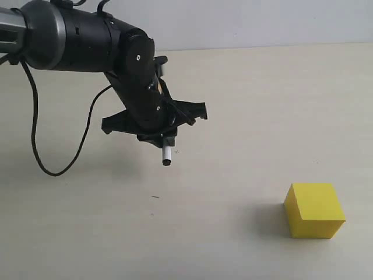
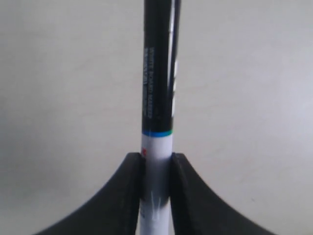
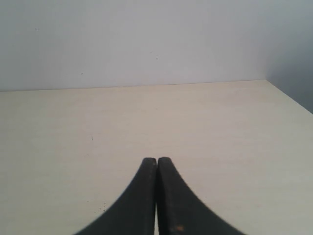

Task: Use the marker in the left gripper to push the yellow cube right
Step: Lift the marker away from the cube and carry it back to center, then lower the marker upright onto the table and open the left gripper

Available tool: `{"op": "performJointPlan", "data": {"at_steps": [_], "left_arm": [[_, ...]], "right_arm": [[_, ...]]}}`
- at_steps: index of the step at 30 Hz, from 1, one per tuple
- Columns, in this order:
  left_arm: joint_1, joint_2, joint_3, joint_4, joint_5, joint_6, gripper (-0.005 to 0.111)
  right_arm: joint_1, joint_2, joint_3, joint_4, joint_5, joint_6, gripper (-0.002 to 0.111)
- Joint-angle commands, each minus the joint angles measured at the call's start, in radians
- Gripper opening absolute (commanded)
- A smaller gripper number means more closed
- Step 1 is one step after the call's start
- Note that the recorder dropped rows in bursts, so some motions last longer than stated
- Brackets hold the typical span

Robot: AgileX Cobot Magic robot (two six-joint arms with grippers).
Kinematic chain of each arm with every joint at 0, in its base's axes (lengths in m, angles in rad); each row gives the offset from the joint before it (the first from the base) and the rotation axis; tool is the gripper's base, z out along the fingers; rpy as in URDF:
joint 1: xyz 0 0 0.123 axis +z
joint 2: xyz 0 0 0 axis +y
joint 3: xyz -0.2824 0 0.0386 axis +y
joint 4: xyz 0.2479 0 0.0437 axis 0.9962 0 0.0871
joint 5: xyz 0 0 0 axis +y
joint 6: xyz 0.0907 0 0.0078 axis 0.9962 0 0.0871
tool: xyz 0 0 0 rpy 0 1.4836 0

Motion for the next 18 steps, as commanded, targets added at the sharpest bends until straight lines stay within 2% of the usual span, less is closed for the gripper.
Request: {"op": "performJointPlan", "data": {"at_steps": [1,18], "left_arm": [[-0.004,0.034,-0.005,-0.032,0.009,-0.005,0.000],[-0.008,0.068,-0.005,-0.091,-0.038,0.033,0.000]], "right_arm": [[-0.005,-0.005,0.005,-0.002,-0.004,-0.002,0.000],[-0.005,-0.005,0.005,-0.002,-0.004,-0.002,0.000]]}}
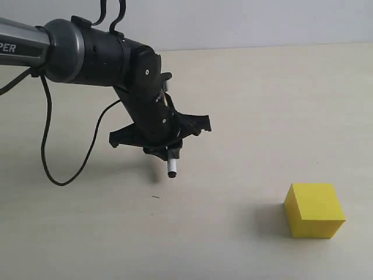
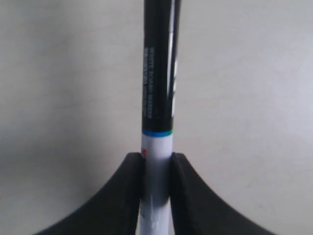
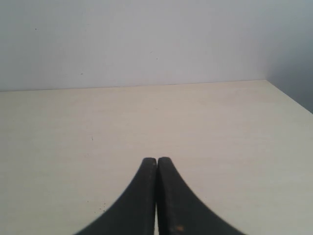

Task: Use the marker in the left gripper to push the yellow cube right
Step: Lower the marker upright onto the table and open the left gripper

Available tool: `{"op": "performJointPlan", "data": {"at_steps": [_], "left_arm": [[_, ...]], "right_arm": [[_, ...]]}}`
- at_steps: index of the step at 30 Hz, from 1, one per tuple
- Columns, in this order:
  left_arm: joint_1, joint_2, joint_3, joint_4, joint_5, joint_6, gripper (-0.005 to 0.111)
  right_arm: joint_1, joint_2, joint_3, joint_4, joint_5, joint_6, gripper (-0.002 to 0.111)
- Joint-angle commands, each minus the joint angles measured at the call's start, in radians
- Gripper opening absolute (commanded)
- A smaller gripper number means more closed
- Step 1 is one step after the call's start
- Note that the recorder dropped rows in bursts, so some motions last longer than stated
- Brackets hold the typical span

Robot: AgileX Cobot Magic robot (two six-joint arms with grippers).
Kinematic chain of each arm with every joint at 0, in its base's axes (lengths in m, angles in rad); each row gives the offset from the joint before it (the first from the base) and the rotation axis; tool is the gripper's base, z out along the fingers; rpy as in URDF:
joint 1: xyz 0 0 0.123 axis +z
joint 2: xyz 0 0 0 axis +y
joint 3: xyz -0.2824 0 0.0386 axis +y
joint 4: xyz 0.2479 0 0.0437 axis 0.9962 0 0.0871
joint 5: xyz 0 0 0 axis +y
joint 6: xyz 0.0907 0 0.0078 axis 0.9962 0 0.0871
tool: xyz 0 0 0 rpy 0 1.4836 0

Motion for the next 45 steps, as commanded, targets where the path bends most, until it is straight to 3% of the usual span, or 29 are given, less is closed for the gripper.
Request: {"op": "performJointPlan", "data": {"at_steps": [1,14,22,35,41,45], "left_arm": [[-0.006,0.008,-0.005,-0.026,-0.013,0.011,0.000],[-0.006,0.041,-0.005,-0.030,-0.031,0.011,0.001],[-0.006,0.041,-0.005,-0.030,-0.031,0.011,0.024],[-0.006,0.041,-0.005,-0.032,-0.033,0.009,0.038],[-0.006,0.024,-0.005,-0.032,-0.031,0.020,0.051],[-0.004,-0.035,-0.005,-0.028,-0.035,0.082,0.052]], "right_arm": [[-0.005,-0.005,0.005,-0.002,-0.004,-0.002,0.000],[-0.005,-0.005,0.005,-0.002,-0.004,-0.002,0.000],[-0.005,-0.005,0.005,-0.002,-0.004,-0.002,0.000],[-0.005,-0.005,0.005,-0.002,-0.004,-0.002,0.000],[-0.005,-0.005,0.005,-0.002,-0.004,-0.002,0.000],[-0.005,-0.005,0.005,-0.002,-0.004,-0.002,0.000]]}}
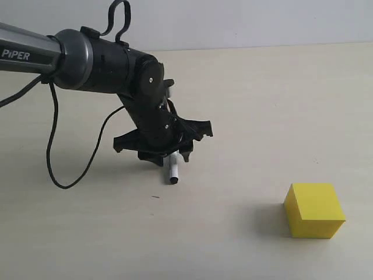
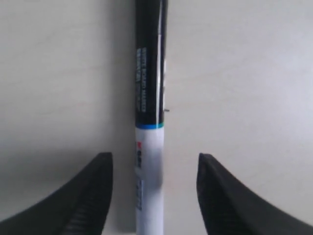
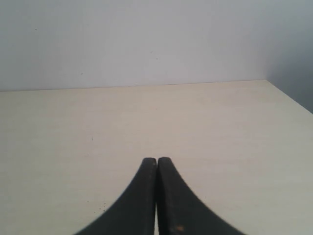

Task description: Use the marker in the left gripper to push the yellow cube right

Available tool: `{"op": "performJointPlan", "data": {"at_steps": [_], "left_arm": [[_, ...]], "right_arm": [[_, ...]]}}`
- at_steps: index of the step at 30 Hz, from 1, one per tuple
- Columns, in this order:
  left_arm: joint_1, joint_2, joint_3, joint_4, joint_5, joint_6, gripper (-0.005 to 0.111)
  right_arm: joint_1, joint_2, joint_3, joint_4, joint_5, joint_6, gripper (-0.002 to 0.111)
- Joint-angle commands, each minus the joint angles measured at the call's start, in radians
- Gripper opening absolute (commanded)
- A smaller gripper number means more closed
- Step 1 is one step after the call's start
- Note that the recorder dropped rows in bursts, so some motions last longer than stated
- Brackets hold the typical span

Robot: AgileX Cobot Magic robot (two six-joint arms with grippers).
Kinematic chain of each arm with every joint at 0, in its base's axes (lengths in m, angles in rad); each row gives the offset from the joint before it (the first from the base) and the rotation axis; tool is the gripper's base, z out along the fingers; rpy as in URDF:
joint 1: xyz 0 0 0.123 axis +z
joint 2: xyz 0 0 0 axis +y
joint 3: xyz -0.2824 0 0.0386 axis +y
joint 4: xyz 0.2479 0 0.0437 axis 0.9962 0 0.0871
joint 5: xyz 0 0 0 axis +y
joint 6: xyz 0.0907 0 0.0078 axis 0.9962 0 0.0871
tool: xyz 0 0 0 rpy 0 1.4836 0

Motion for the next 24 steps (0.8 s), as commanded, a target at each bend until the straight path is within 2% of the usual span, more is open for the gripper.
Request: {"op": "performJointPlan", "data": {"at_steps": [1,3,5,7,8,10,11,12,13,15,17,20,24], "left_arm": [[-0.004,-0.089,-0.004,0.001,-0.009,0.081,0.052],[-0.006,-0.131,-0.002,0.005,-0.012,0.156,0.045],[-0.014,-0.182,0.012,0.008,-0.020,0.253,0.027],[-0.024,-0.246,0.065,0.008,-0.064,0.307,0.002],[-0.025,-0.283,0.110,0.010,-0.118,0.332,0.001],[-0.027,-0.421,0.314,0.010,-0.381,0.377,0.000],[-0.027,-0.527,0.468,0.010,-0.622,0.408,0.000],[-0.027,-0.589,0.554,0.010,-0.742,0.420,0.000],[-0.027,-0.703,0.695,-0.003,-0.870,0.413,0.000],[-0.027,-0.861,0.839,-0.001,-0.872,0.415,0.000],[-0.027,-0.970,0.918,-0.001,-0.836,0.415,0.000],[-0.027,-1.049,0.969,-0.001,-0.825,0.415,0.000],[-0.027,-1.068,0.974,-0.001,-0.825,0.415,0.000]], "right_arm": [[-0.005,-0.005,0.005,-0.002,-0.004,-0.002,0.000],[-0.005,-0.005,0.005,-0.002,-0.004,-0.002,0.000],[-0.005,-0.005,0.005,-0.002,-0.004,-0.002,0.000],[-0.005,-0.005,0.005,-0.002,-0.004,-0.002,0.000],[-0.005,-0.005,0.005,-0.002,-0.004,-0.002,0.000],[-0.005,-0.005,0.005,-0.002,-0.004,-0.002,0.000],[-0.005,-0.005,0.005,-0.002,-0.004,-0.002,0.000],[-0.005,-0.005,0.005,-0.002,-0.004,-0.002,0.000],[-0.005,-0.005,0.005,-0.002,-0.004,-0.002,0.000],[-0.005,-0.005,0.005,-0.002,-0.004,-0.002,0.000],[-0.005,-0.005,0.005,-0.002,-0.004,-0.002,0.000],[-0.005,-0.005,0.005,-0.002,-0.004,-0.002,0.000],[-0.005,-0.005,0.005,-0.002,-0.004,-0.002,0.000]]}}
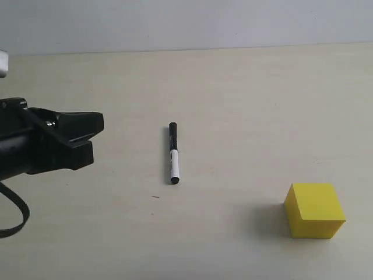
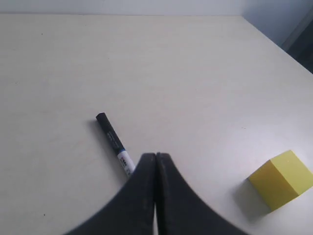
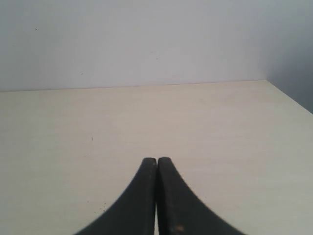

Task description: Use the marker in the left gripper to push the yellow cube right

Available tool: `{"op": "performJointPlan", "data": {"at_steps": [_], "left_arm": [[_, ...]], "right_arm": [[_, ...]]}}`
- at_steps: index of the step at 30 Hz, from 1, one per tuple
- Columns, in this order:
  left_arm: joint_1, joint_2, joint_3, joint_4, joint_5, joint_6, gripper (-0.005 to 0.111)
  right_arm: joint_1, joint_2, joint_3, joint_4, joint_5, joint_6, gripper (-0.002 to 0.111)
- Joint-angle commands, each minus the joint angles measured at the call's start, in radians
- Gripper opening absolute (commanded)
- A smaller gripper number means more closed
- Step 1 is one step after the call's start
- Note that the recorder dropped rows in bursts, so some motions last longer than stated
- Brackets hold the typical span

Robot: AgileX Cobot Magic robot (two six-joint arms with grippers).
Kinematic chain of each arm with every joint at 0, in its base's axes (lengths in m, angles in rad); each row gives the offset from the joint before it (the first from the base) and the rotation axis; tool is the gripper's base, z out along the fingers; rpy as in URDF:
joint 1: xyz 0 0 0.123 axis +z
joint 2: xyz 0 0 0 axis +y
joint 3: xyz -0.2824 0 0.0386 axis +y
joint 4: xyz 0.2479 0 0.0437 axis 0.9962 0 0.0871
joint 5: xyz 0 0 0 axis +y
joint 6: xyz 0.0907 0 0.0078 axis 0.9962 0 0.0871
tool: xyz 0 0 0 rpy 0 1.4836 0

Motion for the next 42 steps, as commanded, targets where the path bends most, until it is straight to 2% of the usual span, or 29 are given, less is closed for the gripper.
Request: {"op": "performJointPlan", "data": {"at_steps": [1,3,6,11,15,19,22,28,35,38,42], "left_arm": [[-0.001,-0.010,0.006,-0.003,-0.003,0.004,0.000],[0.033,-0.037,0.006,0.013,0.019,0.042,0.000],[0.138,-0.119,0.006,0.018,0.137,0.097,0.000],[0.394,-0.354,0.024,0.018,0.342,0.097,0.000],[0.578,-0.568,0.090,0.031,0.380,0.101,0.000],[0.698,-0.747,0.160,0.031,0.384,0.112,0.000],[0.738,-0.843,0.197,0.038,0.408,0.112,0.000],[0.748,-0.996,0.288,0.065,0.409,0.138,0.000],[0.748,-1.052,0.377,0.065,0.427,0.162,0.000],[0.748,-1.052,0.402,0.065,0.530,0.158,0.000],[0.748,-1.052,0.402,0.065,0.517,0.160,0.000]], "right_arm": [[-0.005,-0.005,0.005,-0.002,-0.004,-0.002,0.000],[-0.005,-0.005,0.005,-0.002,-0.004,-0.002,0.000],[-0.005,-0.005,0.005,-0.002,-0.004,-0.002,0.000],[-0.005,-0.005,0.005,-0.002,-0.004,-0.002,0.000],[-0.005,-0.005,0.005,-0.002,-0.004,-0.002,0.000],[-0.005,-0.005,0.005,-0.002,-0.004,-0.002,0.000],[-0.005,-0.005,0.005,-0.002,-0.004,-0.002,0.000],[-0.005,-0.005,0.005,-0.002,-0.004,-0.002,0.000],[-0.005,-0.005,0.005,-0.002,-0.004,-0.002,0.000],[-0.005,-0.005,0.005,-0.002,-0.004,-0.002,0.000],[-0.005,-0.005,0.005,-0.002,-0.004,-0.002,0.000]]}}
